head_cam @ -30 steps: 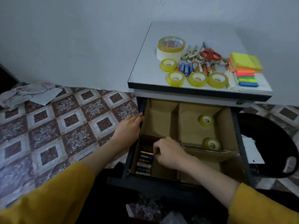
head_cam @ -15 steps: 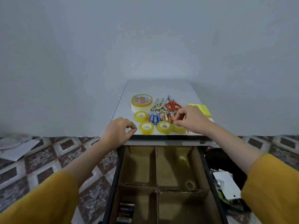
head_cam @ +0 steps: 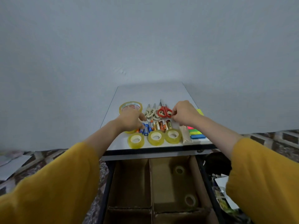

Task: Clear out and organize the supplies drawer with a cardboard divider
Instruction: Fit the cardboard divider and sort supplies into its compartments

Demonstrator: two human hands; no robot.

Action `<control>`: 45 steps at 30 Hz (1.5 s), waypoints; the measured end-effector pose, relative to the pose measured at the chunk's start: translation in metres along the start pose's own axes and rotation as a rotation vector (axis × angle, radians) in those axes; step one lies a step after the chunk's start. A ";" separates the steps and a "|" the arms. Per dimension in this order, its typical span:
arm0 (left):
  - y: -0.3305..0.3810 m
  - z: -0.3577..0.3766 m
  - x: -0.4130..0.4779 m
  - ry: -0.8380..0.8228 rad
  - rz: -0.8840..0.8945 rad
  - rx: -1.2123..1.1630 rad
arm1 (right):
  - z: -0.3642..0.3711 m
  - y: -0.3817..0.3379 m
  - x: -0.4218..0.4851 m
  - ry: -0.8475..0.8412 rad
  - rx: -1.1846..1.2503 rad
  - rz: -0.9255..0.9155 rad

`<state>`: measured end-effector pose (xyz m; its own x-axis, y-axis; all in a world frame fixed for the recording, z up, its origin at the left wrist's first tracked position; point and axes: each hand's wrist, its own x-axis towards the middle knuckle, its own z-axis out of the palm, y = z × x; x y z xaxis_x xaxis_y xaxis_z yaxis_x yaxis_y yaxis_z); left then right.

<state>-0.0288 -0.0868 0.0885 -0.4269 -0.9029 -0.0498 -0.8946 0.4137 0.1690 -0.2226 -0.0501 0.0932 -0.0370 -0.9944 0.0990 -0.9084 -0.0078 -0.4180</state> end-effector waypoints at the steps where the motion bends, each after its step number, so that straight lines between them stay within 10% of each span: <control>1: 0.000 0.003 0.005 -0.017 -0.001 0.014 | 0.003 -0.001 0.002 -0.022 -0.004 0.027; 33: -0.012 0.020 0.014 0.119 0.063 0.007 | 0.018 -0.005 0.007 0.065 -0.072 0.182; 45: -0.005 0.005 -0.051 0.338 0.098 -0.472 | 0.005 -0.018 -0.040 0.027 0.675 0.225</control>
<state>-0.0029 -0.0428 0.0855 -0.3695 -0.8824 0.2912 -0.6647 0.4700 0.5807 -0.2028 -0.0107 0.0926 -0.2118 -0.9766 -0.0366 -0.4218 0.1251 -0.8980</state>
